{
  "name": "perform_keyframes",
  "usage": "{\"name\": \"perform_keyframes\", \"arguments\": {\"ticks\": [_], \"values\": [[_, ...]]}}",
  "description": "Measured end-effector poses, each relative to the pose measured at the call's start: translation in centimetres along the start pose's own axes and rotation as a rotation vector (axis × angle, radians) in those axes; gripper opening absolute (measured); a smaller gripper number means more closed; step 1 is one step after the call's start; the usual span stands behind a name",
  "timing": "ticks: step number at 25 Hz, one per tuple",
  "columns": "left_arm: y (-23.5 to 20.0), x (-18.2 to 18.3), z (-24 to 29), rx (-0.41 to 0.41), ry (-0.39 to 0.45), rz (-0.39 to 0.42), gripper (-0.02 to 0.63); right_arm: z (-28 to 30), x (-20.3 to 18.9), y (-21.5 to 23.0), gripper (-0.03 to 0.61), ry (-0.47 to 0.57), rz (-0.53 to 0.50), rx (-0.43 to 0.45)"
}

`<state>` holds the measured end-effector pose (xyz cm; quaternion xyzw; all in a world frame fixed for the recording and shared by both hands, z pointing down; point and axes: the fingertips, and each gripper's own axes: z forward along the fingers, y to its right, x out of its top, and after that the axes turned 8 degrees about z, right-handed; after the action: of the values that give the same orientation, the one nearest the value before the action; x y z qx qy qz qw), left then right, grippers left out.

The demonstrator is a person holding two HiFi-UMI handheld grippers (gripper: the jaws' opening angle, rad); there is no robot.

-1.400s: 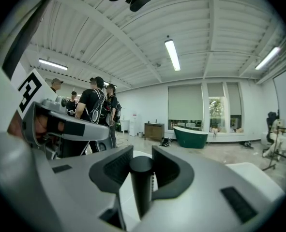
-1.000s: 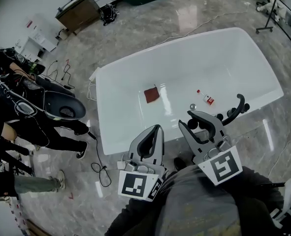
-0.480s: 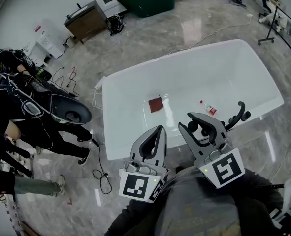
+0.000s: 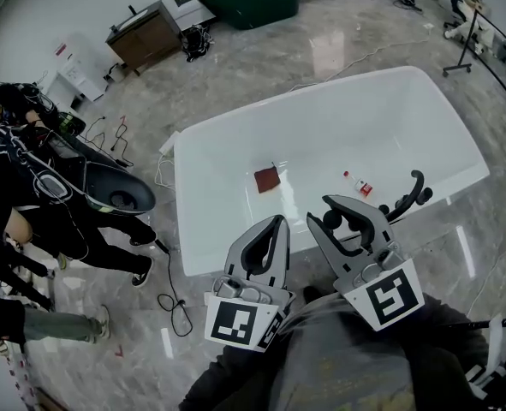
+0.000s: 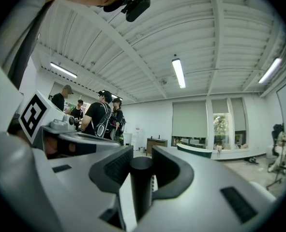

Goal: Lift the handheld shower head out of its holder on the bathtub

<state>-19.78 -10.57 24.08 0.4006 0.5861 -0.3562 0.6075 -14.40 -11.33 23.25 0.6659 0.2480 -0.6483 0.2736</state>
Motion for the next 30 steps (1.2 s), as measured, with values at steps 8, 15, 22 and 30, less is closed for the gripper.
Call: {"name": "perform_keyframes", "arguments": {"ticks": [8, 15, 22, 30], "values": [[1.5, 0.2, -1.5, -0.003, 0.003, -0.019, 0.002, -1.9, 3.0, -1.2, 0.126, 0.06, -0.005, 0.003], [6.0, 0.3, -2.9, -0.017, 0.0, -0.026, 0.002, -7.2, 5.4, -2.7, 0.126, 0.103, -0.018, 0.028], [10.1, 1.6, -6.1, 0.008, 0.009, -0.023, 0.002, -14.0, 8.2, -5.4, 0.126, 0.154, -0.062, 0.063], [12.3, 2.0, -6.9, 0.014, 0.011, -0.004, 0.002, -15.6, 6.5, -5.5, 0.126, 0.127, -0.033, 0.087]]}}
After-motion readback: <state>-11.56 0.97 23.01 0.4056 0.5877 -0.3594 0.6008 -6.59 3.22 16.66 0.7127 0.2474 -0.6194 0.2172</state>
